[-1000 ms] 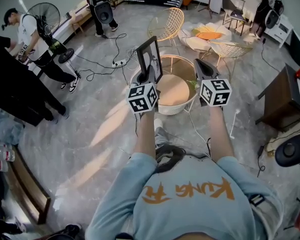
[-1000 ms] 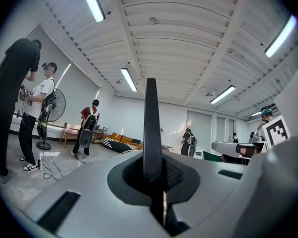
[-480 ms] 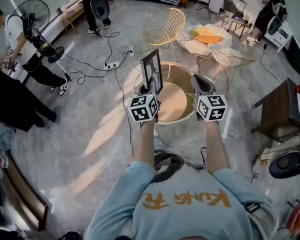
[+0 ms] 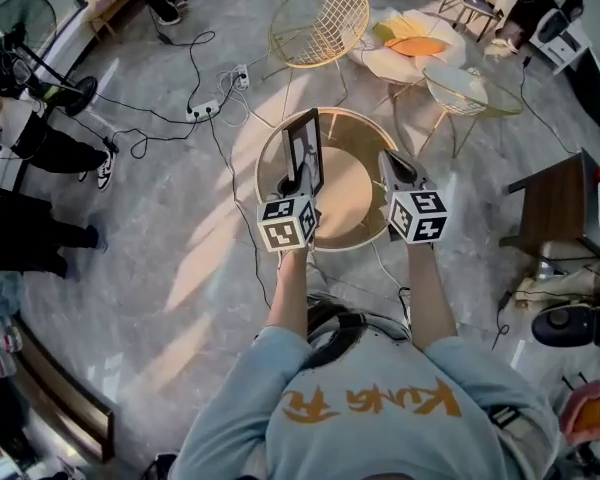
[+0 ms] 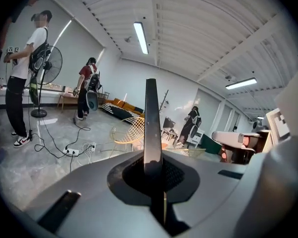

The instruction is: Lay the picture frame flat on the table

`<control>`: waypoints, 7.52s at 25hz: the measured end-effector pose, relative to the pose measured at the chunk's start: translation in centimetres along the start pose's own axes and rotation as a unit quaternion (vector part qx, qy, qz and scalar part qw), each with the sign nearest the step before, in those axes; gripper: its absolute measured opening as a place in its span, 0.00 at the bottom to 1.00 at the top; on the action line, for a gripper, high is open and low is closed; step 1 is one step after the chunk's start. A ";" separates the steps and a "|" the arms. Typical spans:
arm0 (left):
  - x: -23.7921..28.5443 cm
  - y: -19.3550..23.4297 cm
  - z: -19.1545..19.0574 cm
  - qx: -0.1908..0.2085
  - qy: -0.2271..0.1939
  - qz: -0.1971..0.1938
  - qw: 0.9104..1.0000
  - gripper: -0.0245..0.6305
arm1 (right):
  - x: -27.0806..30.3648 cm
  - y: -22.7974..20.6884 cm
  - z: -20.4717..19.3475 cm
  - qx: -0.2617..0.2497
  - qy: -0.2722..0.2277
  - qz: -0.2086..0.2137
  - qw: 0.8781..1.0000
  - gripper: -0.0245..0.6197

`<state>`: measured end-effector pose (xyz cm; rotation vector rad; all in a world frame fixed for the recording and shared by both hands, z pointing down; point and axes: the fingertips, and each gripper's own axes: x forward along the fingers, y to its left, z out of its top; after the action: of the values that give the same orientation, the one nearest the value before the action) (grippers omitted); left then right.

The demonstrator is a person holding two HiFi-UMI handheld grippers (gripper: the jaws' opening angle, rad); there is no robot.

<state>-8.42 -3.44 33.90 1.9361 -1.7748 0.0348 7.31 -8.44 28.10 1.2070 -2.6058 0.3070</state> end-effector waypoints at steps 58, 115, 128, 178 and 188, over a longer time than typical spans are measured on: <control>23.9 9.8 -28.4 -0.190 0.151 -0.077 0.967 0.08 | 17.9 -7.7 -35.4 0.074 0.213 -0.003 0.974 0.03; 27.6 16.4 -36.0 -0.094 0.348 0.057 0.931 0.57 | 19.3 -9.0 -42.7 0.126 0.253 -0.011 0.959 0.04; 27.6 12.9 -34.5 -0.098 0.293 -0.003 0.951 0.08 | 20.4 -8.5 -42.3 0.143 0.252 -0.010 0.957 0.04; 10.1 7.2 8.3 -0.050 0.004 -0.009 0.999 0.07 | 17.9 1.5 2.9 0.060 0.014 0.017 0.998 0.03; 8.0 2.2 19.0 0.019 -0.112 -0.037 0.993 0.07 | 13.6 -0.6 13.5 -0.022 -0.077 0.001 0.997 0.03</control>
<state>-15.28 -18.11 20.92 2.1012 -1.8517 -0.1825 -2.56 -22.50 19.66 1.2595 -2.7278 0.1605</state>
